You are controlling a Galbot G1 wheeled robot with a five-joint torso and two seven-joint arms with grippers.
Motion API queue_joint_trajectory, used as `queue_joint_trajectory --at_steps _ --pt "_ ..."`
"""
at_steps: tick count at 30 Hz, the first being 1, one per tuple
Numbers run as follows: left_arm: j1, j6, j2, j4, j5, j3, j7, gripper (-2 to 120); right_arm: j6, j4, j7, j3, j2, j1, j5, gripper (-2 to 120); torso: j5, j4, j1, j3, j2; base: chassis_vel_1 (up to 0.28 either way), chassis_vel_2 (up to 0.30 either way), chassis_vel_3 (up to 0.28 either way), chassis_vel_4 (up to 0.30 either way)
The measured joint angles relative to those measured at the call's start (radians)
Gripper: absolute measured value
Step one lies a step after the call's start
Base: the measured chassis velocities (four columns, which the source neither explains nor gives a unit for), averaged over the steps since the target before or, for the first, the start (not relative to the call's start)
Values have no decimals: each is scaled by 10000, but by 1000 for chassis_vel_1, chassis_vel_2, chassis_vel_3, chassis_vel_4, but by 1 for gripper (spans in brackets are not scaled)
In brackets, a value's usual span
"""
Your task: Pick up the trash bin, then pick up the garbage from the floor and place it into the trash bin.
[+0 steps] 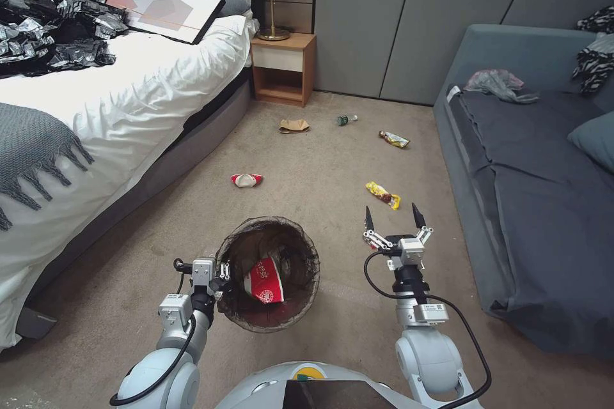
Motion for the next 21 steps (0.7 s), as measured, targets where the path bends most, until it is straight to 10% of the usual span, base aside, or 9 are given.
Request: queue_joint_trajectory --at_steps 21 --pt "-704 101 0 166 -80 36 -8 2 463 -301 131 550 532 -355 -49 100 -1 1 0 0 0 0 0 0 0"
